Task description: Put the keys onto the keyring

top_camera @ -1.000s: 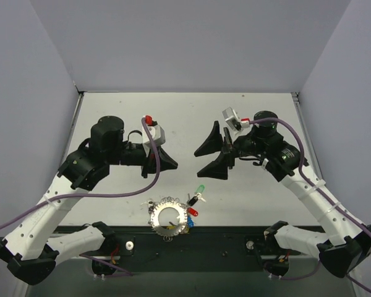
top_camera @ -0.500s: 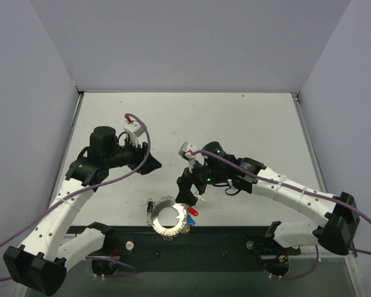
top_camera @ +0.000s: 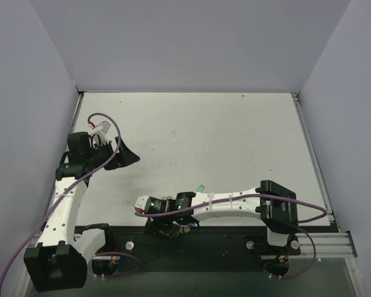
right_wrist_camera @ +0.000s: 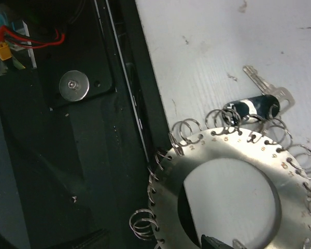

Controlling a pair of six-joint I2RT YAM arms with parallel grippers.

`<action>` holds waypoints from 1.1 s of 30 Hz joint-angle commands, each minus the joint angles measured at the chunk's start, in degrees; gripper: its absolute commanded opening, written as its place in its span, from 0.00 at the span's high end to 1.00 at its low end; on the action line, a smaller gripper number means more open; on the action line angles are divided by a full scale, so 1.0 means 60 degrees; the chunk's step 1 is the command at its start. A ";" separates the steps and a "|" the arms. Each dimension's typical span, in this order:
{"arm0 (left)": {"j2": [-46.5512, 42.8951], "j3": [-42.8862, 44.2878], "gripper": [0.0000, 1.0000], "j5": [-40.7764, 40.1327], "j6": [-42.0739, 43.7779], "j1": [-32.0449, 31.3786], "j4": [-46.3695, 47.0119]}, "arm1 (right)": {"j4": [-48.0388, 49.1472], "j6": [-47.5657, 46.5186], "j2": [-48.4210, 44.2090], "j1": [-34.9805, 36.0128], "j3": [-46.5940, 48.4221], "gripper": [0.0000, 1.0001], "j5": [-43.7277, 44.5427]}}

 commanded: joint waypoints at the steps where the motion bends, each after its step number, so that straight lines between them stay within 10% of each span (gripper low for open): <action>1: -0.0186 0.0091 0.07 0.0321 -0.0153 0.0046 0.0278 | -0.0630 0.0061 0.0646 0.0519 0.0813 0.32 0.0958; 26: 0.0093 0.0634 0.07 0.0305 -0.0475 0.0221 0.1025 | -0.1392 0.0223 0.2170 0.0945 0.1341 0.42 0.2598; 33: 0.0136 0.0604 0.07 0.0276 -0.0300 0.0221 0.0909 | -0.0850 -0.0539 0.1995 -0.0343 0.1122 0.80 0.2248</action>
